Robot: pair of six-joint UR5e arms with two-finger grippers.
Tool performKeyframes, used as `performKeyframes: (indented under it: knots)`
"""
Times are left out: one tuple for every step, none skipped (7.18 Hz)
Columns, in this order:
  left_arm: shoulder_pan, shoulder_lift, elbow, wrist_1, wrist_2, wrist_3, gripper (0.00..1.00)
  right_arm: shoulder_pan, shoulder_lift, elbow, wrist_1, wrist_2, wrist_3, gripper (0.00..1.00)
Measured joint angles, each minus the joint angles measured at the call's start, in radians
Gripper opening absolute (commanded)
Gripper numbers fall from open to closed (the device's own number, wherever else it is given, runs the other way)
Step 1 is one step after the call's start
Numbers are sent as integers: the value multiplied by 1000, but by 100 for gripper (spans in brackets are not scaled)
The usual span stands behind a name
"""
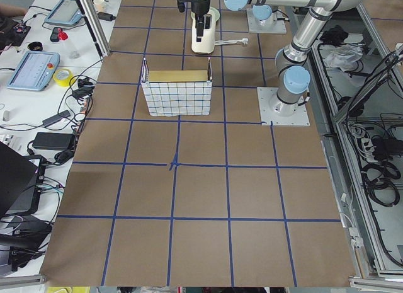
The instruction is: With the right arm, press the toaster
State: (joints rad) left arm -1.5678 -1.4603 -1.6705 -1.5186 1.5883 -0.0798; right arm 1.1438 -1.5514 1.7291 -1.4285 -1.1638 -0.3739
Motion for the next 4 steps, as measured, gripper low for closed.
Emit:
performKeyframes:
  knots:
    - [0, 0, 0, 0, 0, 0, 100, 59, 3, -109, 17, -68, 106, 0]
    - [0, 0, 0, 0, 0, 0, 100, 124, 4, -193, 36, -142, 200, 0]
    - [0, 0, 0, 0, -1, 0, 100, 200, 0, -244, 46, -206, 293, 0]
    - [0, 0, 0, 0, -1, 0, 100, 275, -7, -268, 51, -245, 384, 23]
